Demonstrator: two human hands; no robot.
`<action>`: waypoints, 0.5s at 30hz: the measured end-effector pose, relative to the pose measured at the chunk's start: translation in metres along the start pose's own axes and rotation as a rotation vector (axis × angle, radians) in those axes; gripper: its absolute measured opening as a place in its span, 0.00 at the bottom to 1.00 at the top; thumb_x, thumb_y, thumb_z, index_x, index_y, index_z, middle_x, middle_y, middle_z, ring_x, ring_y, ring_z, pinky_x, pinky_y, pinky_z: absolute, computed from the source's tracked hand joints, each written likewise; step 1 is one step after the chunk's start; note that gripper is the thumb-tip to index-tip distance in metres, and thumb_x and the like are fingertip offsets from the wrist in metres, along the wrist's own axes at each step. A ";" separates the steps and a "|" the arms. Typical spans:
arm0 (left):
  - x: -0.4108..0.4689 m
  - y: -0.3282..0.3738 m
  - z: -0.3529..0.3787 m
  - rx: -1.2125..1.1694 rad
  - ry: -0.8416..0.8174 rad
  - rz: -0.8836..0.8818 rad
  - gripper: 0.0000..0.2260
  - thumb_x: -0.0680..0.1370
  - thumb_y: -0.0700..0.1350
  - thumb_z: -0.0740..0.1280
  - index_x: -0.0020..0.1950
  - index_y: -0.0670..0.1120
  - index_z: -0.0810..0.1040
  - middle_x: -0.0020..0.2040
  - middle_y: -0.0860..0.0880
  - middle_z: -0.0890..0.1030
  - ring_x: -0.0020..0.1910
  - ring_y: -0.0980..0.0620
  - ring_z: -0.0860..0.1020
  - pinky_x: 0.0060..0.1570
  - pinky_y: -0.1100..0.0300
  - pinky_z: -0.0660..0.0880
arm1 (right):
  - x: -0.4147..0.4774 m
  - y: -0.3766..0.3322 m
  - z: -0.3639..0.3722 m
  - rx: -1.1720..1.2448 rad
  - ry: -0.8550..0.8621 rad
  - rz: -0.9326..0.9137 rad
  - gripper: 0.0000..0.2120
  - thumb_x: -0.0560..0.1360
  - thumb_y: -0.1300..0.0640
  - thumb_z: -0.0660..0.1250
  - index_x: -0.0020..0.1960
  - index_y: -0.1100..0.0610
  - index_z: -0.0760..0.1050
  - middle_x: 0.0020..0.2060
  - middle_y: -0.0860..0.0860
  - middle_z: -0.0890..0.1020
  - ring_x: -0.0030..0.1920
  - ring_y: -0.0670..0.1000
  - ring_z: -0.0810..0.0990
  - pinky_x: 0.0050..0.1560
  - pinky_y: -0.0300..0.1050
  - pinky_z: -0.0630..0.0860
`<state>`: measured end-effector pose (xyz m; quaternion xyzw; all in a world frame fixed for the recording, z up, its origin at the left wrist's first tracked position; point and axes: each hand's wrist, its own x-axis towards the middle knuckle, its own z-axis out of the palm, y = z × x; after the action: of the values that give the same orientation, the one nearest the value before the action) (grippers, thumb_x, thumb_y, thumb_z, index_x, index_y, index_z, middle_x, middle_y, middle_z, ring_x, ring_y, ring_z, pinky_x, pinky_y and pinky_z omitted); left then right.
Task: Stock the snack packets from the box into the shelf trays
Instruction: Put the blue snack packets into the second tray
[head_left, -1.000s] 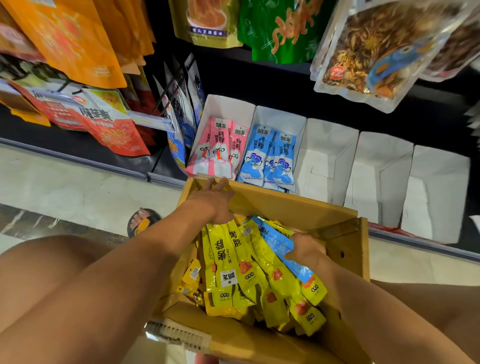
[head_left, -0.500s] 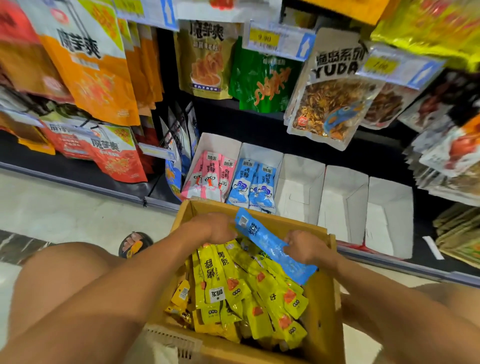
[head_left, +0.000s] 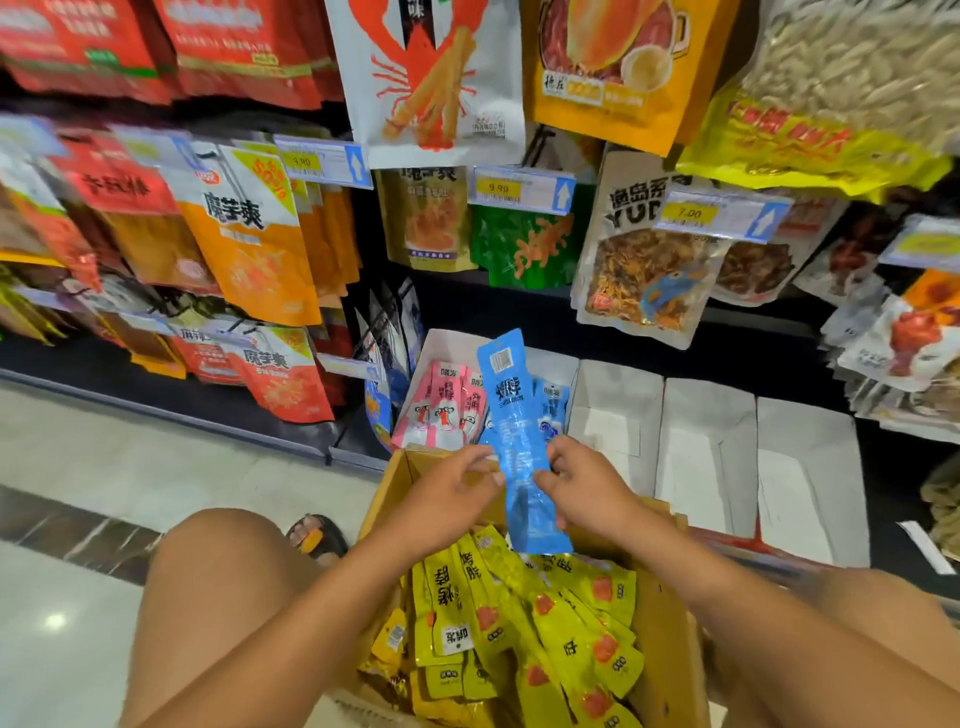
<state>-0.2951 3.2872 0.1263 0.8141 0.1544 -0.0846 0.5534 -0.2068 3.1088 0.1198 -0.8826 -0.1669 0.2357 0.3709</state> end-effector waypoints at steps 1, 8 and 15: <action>-0.001 0.007 0.001 -0.056 0.013 -0.019 0.17 0.84 0.51 0.65 0.73 0.55 0.71 0.66 0.55 0.77 0.41 0.64 0.79 0.39 0.65 0.77 | -0.001 -0.006 0.004 -0.005 0.003 -0.020 0.05 0.80 0.57 0.63 0.47 0.54 0.68 0.33 0.53 0.80 0.24 0.51 0.81 0.31 0.50 0.76; 0.034 0.044 -0.004 -0.214 0.116 -0.179 0.24 0.83 0.55 0.65 0.77 0.51 0.65 0.63 0.52 0.76 0.53 0.52 0.82 0.44 0.55 0.82 | 0.001 -0.024 0.015 -0.243 0.146 -0.238 0.10 0.79 0.49 0.67 0.59 0.47 0.73 0.58 0.43 0.82 0.50 0.49 0.82 0.48 0.46 0.76; 0.087 0.057 -0.013 -0.192 0.110 -0.157 0.13 0.84 0.36 0.56 0.59 0.47 0.79 0.58 0.40 0.83 0.53 0.39 0.84 0.50 0.39 0.83 | 0.043 -0.009 -0.004 -0.095 0.253 -0.175 0.25 0.72 0.37 0.70 0.66 0.39 0.70 0.61 0.41 0.75 0.58 0.47 0.78 0.54 0.50 0.79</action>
<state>-0.1944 3.2937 0.1543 0.7462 0.2552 -0.0681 0.6111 -0.1699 3.1326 0.1167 -0.9039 -0.2060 0.0813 0.3659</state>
